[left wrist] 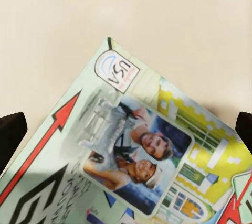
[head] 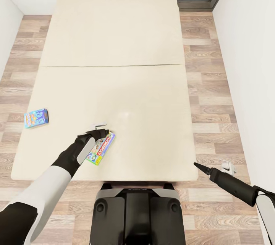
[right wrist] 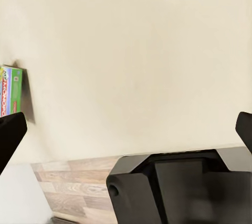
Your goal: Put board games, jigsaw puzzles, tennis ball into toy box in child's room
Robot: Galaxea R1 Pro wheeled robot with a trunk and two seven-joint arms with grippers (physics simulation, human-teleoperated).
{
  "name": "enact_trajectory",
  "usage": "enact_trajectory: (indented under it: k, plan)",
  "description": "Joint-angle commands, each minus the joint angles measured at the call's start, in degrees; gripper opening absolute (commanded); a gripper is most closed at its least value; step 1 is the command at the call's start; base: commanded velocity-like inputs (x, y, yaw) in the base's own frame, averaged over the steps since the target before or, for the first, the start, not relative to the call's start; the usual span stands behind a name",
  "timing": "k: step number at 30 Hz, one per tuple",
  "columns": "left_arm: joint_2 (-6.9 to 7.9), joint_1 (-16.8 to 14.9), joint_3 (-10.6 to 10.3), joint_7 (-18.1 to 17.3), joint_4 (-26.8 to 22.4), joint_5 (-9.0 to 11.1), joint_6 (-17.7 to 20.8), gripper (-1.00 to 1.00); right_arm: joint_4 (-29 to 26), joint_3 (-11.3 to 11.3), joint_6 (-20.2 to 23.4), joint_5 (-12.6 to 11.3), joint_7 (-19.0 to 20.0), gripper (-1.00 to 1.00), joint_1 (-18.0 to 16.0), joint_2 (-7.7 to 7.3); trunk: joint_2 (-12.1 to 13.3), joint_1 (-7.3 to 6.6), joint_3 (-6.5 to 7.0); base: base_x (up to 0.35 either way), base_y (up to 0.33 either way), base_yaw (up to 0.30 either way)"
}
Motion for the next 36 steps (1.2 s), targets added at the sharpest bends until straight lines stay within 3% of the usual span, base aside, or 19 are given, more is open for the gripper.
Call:
enact_trajectory:
  k: [1,17,36]
  plan:
    - [0.09,0.01,-0.39,0.39,2.55,1.24,0.04,1.00,-0.03,-0.09,0.32,0.13,0.27,1.00,-0.03,0.01,-0.06,0.06,-0.07,0.000,0.000,0.000]
    - [0.11,0.01,-0.41,0.39,2.55,1.24,0.04,1.00,-0.03,-0.09,0.31,0.10,0.30,1.00,-0.02,0.01,-0.06,0.06,-0.08,-0.096,-0.023,0.000]
    - [0.22,0.01,-0.41,0.39,2.55,1.24,0.02,1.00,-0.03,-0.09,0.31,0.10,0.30,1.00,-0.02,0.01,-0.06,0.06,-0.08,-0.006,0.000,0.000]
